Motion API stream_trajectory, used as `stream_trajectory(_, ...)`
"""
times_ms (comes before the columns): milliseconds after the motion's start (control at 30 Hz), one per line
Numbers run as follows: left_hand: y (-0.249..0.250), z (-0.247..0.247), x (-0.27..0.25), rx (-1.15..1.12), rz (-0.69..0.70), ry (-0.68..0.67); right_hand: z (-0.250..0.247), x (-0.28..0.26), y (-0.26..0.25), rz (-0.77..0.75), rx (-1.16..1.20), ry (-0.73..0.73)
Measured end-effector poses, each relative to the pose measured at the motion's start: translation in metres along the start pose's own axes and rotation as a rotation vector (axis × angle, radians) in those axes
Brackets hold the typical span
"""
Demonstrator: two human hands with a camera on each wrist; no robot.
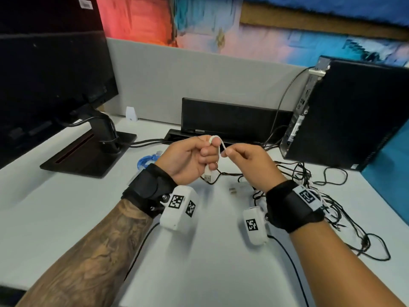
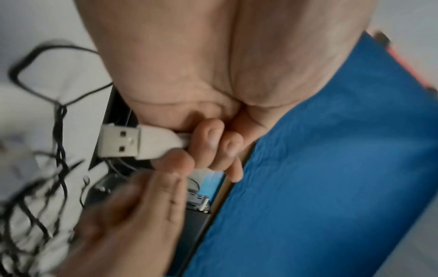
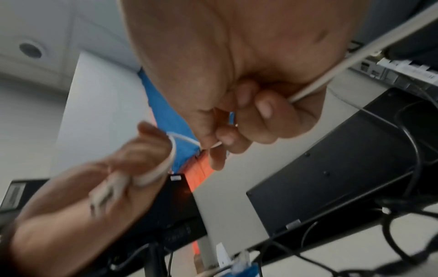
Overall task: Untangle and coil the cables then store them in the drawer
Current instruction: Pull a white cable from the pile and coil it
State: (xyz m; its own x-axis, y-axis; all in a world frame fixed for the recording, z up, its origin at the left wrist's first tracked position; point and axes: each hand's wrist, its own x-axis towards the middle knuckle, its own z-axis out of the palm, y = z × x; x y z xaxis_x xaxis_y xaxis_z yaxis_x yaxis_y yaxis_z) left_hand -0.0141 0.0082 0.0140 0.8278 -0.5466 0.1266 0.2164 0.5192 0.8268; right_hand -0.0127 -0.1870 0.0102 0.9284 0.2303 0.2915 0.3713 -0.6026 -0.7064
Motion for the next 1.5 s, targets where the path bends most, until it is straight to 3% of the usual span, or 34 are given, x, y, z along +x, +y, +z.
stream_trajectory(67, 0.007, -0.003, 0.006, -0.148, 0.043, 0.019, 0.008, -0.003, -0.002, -0.004, -0.009, -0.097)
stream_trajectory(200, 0.006, -0.019, 0.023, -0.184, 0.2, 0.28, 0.019, -0.015, -0.012, -0.008, -0.112, -0.259)
stream_trajectory(267, -0.001, -0.029, 0.028, -0.05, 0.265, 0.4, 0.016, -0.021, -0.019, -0.032, -0.178, -0.302)
stream_trajectory(367, -0.013, -0.035, 0.03, 0.3, 0.339, 0.525, 0.005, -0.029, -0.034, -0.057, -0.101, -0.293)
stream_trajectory(533, -0.032, -0.033, 0.029, 0.8, 0.313, 0.384, -0.012, -0.013, -0.038, -0.112, 0.137, -0.114)
stream_trajectory(667, -0.041, -0.023, 0.025, 0.476, 0.064, 0.171, -0.013, 0.014, -0.007, -0.064, 0.158, 0.119)
stream_trajectory(767, -0.041, -0.02, 0.02, 0.245, -0.024, 0.108, 0.002, 0.025, 0.013, -0.006, 0.178, 0.141)
stream_trajectory(867, -0.036, -0.026, 0.017, -0.094, 0.019, 0.146, 0.02, 0.024, 0.021, 0.066, 0.124, -0.053)
stream_trajectory(933, -0.034, -0.032, 0.017, -0.285, 0.069, 0.258, 0.029, 0.017, 0.019, 0.084, 0.063, -0.221)
stream_trajectory(1000, -0.034, -0.039, 0.018, -0.316, 0.162, 0.376, 0.033, 0.01, 0.012, 0.082, -0.014, -0.356)
stream_trajectory(1100, -0.032, -0.045, 0.017, -0.174, 0.269, 0.504, 0.032, 0.0, 0.004, 0.05, -0.122, -0.463)
stream_trajectory(1267, -0.04, -0.032, 0.016, 0.261, 0.284, 0.564, 0.017, -0.011, -0.007, 0.02, -0.101, -0.427)
stream_trajectory(1400, -0.046, -0.028, 0.015, 0.725, 0.273, 0.501, 0.0, -0.015, -0.01, 0.041, -0.043, -0.321)
stream_trajectory(1500, -0.048, -0.022, 0.012, 0.916, 0.183, 0.324, -0.015, -0.016, -0.01, -0.019, 0.052, -0.189)
